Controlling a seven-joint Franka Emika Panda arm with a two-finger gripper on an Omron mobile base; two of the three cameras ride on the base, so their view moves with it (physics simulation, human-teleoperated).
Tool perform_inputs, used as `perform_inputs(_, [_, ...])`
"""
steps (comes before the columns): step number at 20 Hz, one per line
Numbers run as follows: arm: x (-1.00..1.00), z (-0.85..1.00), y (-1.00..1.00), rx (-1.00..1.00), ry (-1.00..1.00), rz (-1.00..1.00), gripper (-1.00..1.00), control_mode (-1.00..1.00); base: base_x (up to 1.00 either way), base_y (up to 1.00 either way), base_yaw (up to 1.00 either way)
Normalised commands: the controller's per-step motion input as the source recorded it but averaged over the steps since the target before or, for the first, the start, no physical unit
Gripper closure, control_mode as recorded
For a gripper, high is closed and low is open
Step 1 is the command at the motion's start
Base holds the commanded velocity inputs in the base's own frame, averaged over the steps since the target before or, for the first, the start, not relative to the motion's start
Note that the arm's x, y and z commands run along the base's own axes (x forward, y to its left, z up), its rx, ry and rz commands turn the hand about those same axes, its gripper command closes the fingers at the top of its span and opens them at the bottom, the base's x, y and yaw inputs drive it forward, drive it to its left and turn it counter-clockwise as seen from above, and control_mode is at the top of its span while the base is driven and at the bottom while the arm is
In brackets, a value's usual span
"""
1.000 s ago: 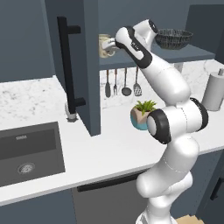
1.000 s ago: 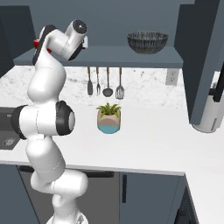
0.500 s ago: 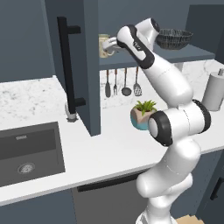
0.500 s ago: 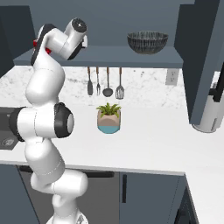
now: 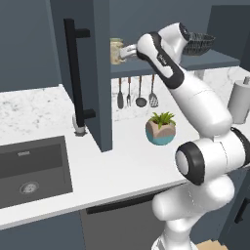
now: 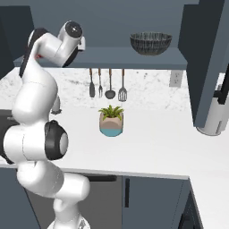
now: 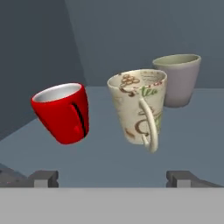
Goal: Gather all objects into one cabinet and sort the glasses and bowls to opposite sides.
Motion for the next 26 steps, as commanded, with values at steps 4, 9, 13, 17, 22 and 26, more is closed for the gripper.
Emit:
perform_inputs(4, [-1.0, -0.04, -0.2, 0.0, -0.21, -0.04, -1.0, -1.0, 0.0, 0.0, 0.0])
perform_inputs(9, [-0.96, 0.17, -0.63, 0.0, -0.04, -0.23, -1.0, -1.0, 0.0, 0.0, 0.0])
perform_inputs(13, [-1.0, 0.13, -0.74, 0.0, 0.0, -0.25, -1.0, -1.0, 0.0, 0.0, 0.0])
perform_inputs(17, [-1.0, 0.09, -0.4, -0.1, 0.06, -0.25, -1.0, -1.0, 0.0, 0.0, 0.0])
perform_inputs(22, [-1.0, 0.0, -0.8, 0.0, 0.11, -0.23, -1.0, -1.0, 0.0, 0.0, 0.0])
perform_inputs(26, [-1.0, -0.05, -0.92, 0.0, 0.01, -0.22, -1.0, -1.0, 0.0, 0.0, 0.0])
